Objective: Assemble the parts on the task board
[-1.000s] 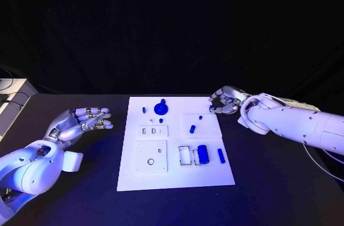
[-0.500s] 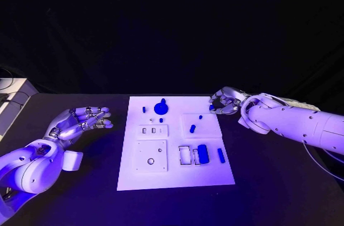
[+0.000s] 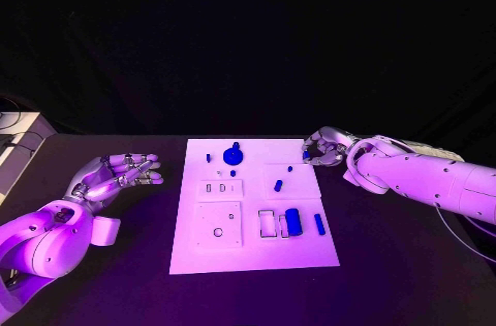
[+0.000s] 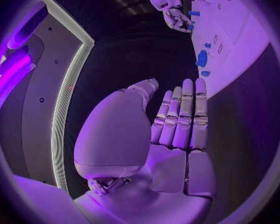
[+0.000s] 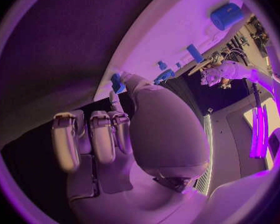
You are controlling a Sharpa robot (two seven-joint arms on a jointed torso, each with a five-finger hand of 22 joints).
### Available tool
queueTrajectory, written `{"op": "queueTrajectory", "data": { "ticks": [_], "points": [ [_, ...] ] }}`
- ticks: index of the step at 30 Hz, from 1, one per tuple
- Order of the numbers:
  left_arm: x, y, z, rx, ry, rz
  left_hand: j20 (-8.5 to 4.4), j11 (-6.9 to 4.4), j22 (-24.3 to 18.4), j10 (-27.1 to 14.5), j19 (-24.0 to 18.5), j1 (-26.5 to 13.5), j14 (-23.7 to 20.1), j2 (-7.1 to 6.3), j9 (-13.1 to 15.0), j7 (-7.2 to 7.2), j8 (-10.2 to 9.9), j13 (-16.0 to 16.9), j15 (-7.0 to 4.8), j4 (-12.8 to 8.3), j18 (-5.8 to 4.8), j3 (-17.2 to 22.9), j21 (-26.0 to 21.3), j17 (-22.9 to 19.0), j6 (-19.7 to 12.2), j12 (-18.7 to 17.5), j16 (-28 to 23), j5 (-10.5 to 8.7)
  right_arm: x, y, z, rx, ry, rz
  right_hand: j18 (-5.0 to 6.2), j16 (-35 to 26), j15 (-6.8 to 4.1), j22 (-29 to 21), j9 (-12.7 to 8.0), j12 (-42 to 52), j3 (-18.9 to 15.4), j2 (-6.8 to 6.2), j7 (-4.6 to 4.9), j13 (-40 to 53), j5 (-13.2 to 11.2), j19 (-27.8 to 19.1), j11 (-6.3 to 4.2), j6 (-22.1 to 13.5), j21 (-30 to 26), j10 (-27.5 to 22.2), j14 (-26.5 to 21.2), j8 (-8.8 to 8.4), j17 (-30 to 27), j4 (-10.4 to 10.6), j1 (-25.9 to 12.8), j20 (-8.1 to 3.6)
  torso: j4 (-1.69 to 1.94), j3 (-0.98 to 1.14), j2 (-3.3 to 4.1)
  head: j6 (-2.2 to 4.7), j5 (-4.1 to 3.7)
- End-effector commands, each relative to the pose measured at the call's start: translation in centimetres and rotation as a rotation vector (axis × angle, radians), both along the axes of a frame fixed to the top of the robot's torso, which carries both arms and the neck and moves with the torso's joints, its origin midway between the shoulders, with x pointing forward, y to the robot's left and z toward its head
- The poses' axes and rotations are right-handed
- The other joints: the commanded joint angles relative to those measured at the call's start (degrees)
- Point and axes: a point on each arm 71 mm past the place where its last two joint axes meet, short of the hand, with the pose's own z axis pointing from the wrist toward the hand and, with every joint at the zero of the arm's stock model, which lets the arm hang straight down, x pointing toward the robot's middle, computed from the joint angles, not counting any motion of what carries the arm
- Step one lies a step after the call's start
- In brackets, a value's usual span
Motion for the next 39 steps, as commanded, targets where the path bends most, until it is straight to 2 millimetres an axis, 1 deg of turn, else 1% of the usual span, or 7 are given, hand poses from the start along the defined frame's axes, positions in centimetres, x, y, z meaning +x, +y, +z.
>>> {"op": "queueTrajectory", "data": {
  "ticks": [1,12,18,24,33,36,39],
  "points": [
    [0.0,-0.2,0.1,-0.011,-0.011,-0.016,0.08,0.02,0.1,0.2,-0.5,-0.1,-0.5,-0.44,0.0,0.0,-0.2,0.0,0.02,-0.1,0.52,0.3,0.2,0.1,0.2,0.0,-0.4,-0.23,0.0,0.1,-0.2,0.0,0.02,0.013,-0.9,0.2,0.2,13.8,0.1,0.1,0.5,0.58,-0.03,15.1,0.4,5.2,0.35,0.5,0.3,6.0,6.0,0.28,15.1,0.0,0.1,0.22,-0.05,0.01,0.03,-0.07,0.06],
    [0.0,-0.2,0.1,-0.01,-0.01,-0.015,0.12,0.09,0.2,0.1,-0.7,-0.1,-0.6,-0.44,0.0,0.08,-0.2,0.0,0.07,-0.2,0.51,0.4,0.3,0.2,0.1,-0.1,-0.5,-0.23,0.0,0.0,-0.5,-0.002,0.033,0.012,-0.91,0.2,-0.1,13.8,0.3,0.1,1.6,1.09,-0.43,15.1,0.4,5.2,0.02,1.9,0.3,6.0,6.0,0.96,15.1,-0.2,0.3,-0.02,-0.02,0.0,-0.01,-0.2,0.05],
    [0.0,-0.2,0.1,-0.01,-0.01,-0.015,0.12,0.09,0.2,0.1,-0.7,-0.1,-0.6,-0.44,0.0,0.08,-0.2,0.0,0.07,-0.2,0.51,0.4,0.3,0.2,0.1,-0.1,-0.5,-0.23,0.0,0.0,-0.5,0.0,0.029,0.014,-0.91,0.2,-0.49,13.8,0.6,0.1,2.3,1.41,-0.95,15.1,0.3,5.2,-0.42,3.1,0.3,6.0,6.0,1.65,15.1,-0.1,0.1,-0.34,-0.05,0.0,-0.01,-0.24,0.06],
    [0.0,-0.2,0.1,-0.01,-0.009,-0.014,0.12,0.09,0.2,0.1,-0.7,-0.1,-0.6,-0.44,0.0,0.08,-0.2,0.0,0.07,-0.2,0.51,0.4,0.3,0.2,0.1,-0.1,-0.5,-0.23,0.0,0.1,-0.3,0.035,0.002,-0.002,-0.97,0.2,-1.2,14.0,1.1,0.1,3.4,2.36,-1.86,15.1,0.5,5.3,-1.24,5.0,0.5,6.0,6.0,2.97,15.1,0.1,-0.5,-0.98,-0.05,-0.01,-0.02,-0.32,0.07],
    [0.0,-0.2,0.1,-0.009,-0.009,-0.014,0.12,0.09,0.2,0.1,-0.7,-0.1,-0.6,-0.44,0.0,0.08,-0.2,0.0,0.07,-0.2,0.51,0.4,0.3,0.2,0.1,-0.1,-0.5,-0.23,0.0,0.0,0.3,0.064,-0.076,-0.069,-1.04,0.2,-1.78,14.3,1.6,0.1,4.4,3.28,-2.52,15.1,1.3,5.5,-1.89,5.8,0.7,6.0,6.0,3.97,15.1,-0.1,-0.8,-1.55,0.01,-0.09,-0.09,-0.39,0.1],
    [0.0,-0.1,0.1,-0.009,-0.008,-0.014,0.12,0.09,0.2,0.1,-0.7,-0.1,-0.6,-0.44,0.0,0.08,-0.2,0.0,0.07,-0.2,0.51,0.4,0.3,0.2,0.1,-0.1,-0.5,-0.23,-0.1,0.2,0.6,0.071,-0.107,-0.086,-1.06,0.2,-1.8,14.3,1.6,0.1,4.5,3.26,-2.52,15.1,1.6,5.5,-1.91,5.7,0.8,6.0,6.0,4.0,15.1,-0.2,-0.8,-1.6,-0.06,-0.08,-0.1,-0.32,0.24],
    [0.0,-0.1,0.1,-0.008,-0.008,-0.012,0.15,0.13,0.2,0.0,-0.8,-0.2,-0.6,-0.44,0.0,0.13,-0.3,0.0,0.11,-0.3,0.51,0.5,0.4,0.4,0.1,-0.1,-0.5,-0.23,-0.4,0.7,1.1,0.079,-0.131,-0.099,-1.07,0.2,-1.81,14.4,1.6,0.1,4.6,3.25,-2.52,15.1,1.8,5.5,-1.92,5.7,0.8,6.0,6.0,4.03,15.1,-0.3,-0.8,-1.62,-0.25,-0.08,-0.11,-0.24,0.29]
  ]
}}
